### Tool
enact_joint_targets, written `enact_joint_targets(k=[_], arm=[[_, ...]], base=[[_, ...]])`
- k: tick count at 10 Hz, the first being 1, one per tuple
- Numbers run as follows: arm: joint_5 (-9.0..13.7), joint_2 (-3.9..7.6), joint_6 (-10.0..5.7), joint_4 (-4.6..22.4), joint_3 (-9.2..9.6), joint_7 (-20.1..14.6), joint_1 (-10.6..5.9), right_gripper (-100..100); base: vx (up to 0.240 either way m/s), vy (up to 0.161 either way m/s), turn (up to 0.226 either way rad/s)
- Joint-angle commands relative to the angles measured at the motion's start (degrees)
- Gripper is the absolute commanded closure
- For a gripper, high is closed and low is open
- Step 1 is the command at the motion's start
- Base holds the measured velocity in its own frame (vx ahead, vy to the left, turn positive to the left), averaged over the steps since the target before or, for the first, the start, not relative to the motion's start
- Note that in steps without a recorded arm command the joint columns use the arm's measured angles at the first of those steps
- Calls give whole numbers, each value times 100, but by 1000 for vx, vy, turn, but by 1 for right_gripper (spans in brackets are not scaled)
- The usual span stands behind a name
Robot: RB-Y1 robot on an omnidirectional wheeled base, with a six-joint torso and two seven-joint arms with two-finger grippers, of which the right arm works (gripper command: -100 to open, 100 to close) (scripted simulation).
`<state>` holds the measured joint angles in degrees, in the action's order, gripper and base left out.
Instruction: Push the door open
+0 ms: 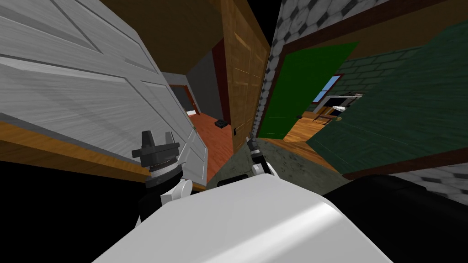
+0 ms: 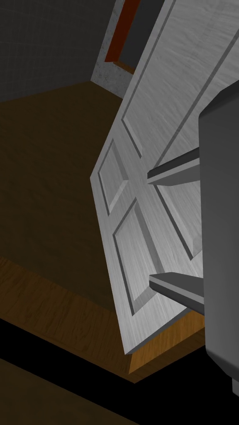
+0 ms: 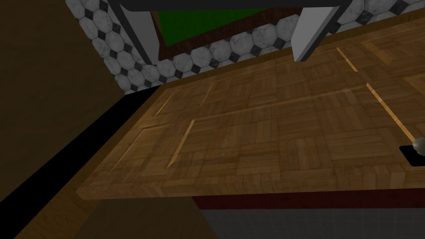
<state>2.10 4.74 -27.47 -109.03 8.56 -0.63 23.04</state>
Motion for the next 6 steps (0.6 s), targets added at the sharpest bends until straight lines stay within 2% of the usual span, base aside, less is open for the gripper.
enact_joint_targets(k=[1, 6], arm=[[-9, 8, -58, 192, 26, -1, -68, -100], [-58, 46, -264, 848, 185, -20, -199, -100]], base=[[50, -53, 50], [84, -87, 97]])
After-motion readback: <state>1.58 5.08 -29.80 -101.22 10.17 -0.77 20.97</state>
